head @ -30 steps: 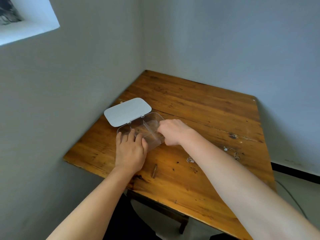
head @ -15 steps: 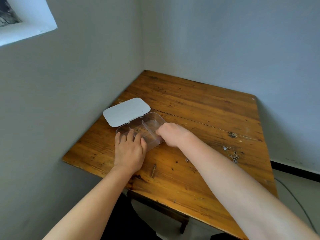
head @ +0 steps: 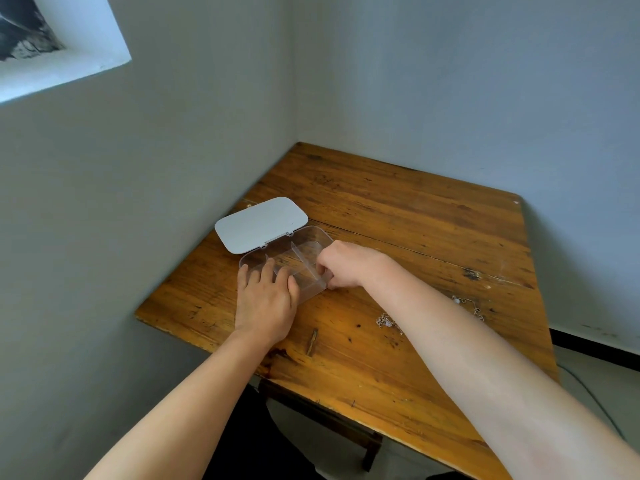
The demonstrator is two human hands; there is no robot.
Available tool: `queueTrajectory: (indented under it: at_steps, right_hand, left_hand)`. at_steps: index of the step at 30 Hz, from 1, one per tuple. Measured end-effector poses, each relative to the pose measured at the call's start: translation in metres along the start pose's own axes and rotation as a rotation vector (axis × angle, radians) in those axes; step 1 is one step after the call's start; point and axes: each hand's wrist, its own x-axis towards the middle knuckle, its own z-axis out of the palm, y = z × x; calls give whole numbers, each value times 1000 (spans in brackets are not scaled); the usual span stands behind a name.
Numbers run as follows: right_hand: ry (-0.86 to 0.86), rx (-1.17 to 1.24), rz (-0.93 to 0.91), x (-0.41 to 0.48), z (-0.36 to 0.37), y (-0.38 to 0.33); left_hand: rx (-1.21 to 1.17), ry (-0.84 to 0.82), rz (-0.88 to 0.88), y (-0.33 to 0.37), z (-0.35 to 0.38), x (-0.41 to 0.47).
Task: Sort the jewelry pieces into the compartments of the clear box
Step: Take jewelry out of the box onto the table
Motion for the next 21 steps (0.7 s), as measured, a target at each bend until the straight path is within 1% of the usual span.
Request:
queueTrajectory:
  at_steps: [3, 7, 13, 15, 17, 21]
  right_hand:
    - [-61, -119, -1, 6, -3, -7]
    - [-111, -204, 6, 9, -6, -10]
    - [-136, -182, 23, 11, -4, -10]
    - [-100, -126, 24, 11, -4, -7]
    - [-27, -27, 20, 7, -3, 0]
    - [196, 187, 3, -9, 7, 15]
  left_hand:
    - [2, -1, 0, 0, 0, 0]
    - [-4, 11, 7, 0, -1, -2]
    - [-2, 15, 22, 0, -2, -2]
    - [-8, 6, 18, 0, -3, -2]
    - [-15, 4, 9, 0, -2, -2]
    - [9, -2, 18, 0, -1, -3]
